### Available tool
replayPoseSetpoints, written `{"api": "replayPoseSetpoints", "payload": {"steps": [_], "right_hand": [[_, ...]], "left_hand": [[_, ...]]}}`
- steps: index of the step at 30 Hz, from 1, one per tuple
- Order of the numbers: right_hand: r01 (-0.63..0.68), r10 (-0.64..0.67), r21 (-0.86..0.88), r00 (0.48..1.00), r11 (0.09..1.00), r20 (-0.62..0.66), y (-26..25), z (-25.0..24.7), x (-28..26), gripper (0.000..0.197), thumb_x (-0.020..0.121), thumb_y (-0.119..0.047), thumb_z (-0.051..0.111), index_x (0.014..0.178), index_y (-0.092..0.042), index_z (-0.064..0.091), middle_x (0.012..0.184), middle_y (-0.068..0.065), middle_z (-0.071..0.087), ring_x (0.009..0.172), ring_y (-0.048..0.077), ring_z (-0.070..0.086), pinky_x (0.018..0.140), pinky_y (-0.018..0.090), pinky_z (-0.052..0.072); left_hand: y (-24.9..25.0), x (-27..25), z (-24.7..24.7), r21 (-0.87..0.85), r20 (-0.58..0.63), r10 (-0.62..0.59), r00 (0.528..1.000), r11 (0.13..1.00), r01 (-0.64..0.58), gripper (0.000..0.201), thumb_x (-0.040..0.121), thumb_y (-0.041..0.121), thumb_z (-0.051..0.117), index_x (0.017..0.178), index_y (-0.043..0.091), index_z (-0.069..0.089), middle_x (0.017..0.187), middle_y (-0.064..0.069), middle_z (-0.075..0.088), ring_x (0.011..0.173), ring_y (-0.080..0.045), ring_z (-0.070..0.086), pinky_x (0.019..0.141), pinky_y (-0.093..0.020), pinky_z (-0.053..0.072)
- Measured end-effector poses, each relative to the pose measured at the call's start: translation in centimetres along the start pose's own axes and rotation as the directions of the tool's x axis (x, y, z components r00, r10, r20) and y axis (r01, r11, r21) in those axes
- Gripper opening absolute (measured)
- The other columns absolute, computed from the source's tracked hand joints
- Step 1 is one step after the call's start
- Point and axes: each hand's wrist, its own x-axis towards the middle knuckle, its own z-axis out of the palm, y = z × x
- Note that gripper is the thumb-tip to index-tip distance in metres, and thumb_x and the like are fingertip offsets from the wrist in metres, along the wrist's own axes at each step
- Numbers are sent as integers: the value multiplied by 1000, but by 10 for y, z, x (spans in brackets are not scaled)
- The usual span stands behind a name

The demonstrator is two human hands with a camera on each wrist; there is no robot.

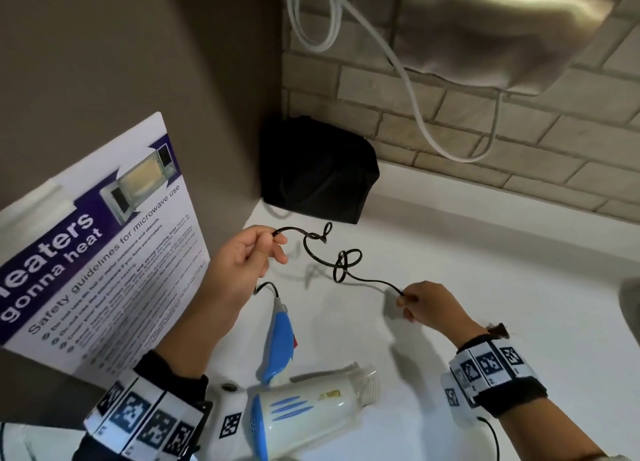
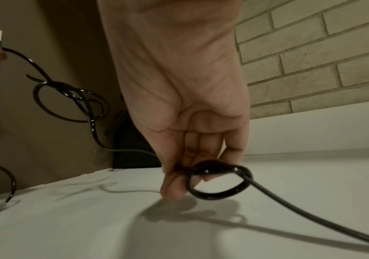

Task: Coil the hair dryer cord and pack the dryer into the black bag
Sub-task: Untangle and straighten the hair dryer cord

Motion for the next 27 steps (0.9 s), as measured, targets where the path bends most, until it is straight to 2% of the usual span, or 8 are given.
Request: {"api": "replayPoseSetpoints", "payload": {"steps": [5, 7, 10, 14, 17, 19, 21, 27], "right_hand": [[67, -70, -84, 997, 994, -32, -3, 0, 2, 21, 93, -22, 47, 82, -14, 64, 84, 5, 70, 82, 25, 64, 73, 33, 49], [105, -106, -10, 993, 994, -49, -4, 0, 1, 16, 92, -27, 54, 99, -18, 65, 89, 2, 69, 87, 23, 64, 74, 30, 48], [233, -217, 92, 963, 968, -157, -13, -2, -4, 35, 87, -10, 58, 121, -21, 57, 111, 5, 60, 103, 19, 60, 82, 20, 42], [586, -430, 222, 758, 779, -491, -58, -14, -32, 41, 90, -2, 50, 128, -18, 54, 122, 2, 51, 111, 13, 53, 90, 13, 39], [767, -643, 170, 618, 618, -451, -103, -12, -55, 35, 96, -5, 46, 129, -12, 54, 123, 4, 53, 113, 10, 51, 96, 9, 35], [810, -748, 48, 561, 584, -354, -124, 2, -58, 38, 95, -5, 43, 131, -9, 53, 115, 9, 57, 105, 18, 52, 94, 21, 41], [793, -766, -68, 556, 605, -324, -134, 17, -54, 45, 91, -9, 37, 133, -8, 51, 100, 11, 56, 93, 24, 50, 84, 29, 44], [778, -734, -7, 589, 628, -339, -139, 32, -44, 52, 82, -29, 30, 120, -9, 60, 83, 6, 51, 80, 12, 39, 73, 21, 33]], "left_hand": [[-4, 1, 9, 55, 28, -51, 998, 997, 50, 27, 100, 17, 40, 91, 18, 65, 66, 9, 65, 50, 0, 43, 61, -21, 38], [-6, 1, 13, 78, 40, -63, 997, 995, 60, 27, 100, 16, 39, 92, 18, 65, 68, 7, 66, 50, 0, 43, 58, -18, 38], [-13, 0, 18, 130, 96, -83, 992, 989, 70, 28, 100, 12, 38, 95, 20, 64, 73, 6, 69, 53, -3, 43, 55, -14, 40], [-22, -3, 24, 180, 152, -92, 984, 982, 64, 30, 98, 7, 38, 96, 22, 64, 77, 9, 71, 57, -4, 47, 64, -20, 44], [-24, -6, 32, 182, 167, -86, 982, 982, 55, 29, 97, 6, 39, 92, 20, 64, 76, 7, 72, 56, -4, 51, 66, -22, 46], [-25, -9, 36, 177, 153, -88, 984, 982, 61, 29, 95, 1, 38, 88, 15, 63, 65, 8, 67, 56, -5, 53, 67, -28, 49], [-27, -12, 38, 195, 119, -94, 988, 978, 70, 31, 92, -4, 37, 81, 13, 60, 56, 5, 61, 55, -5, 55, 65, -30, 49], [-33, -14, 35, 150, 39, -95, 995, 985, 88, 33, 89, -10, 38, 71, 8, 59, 55, 1, 62, 52, -8, 60, 60, -25, 53]]}}
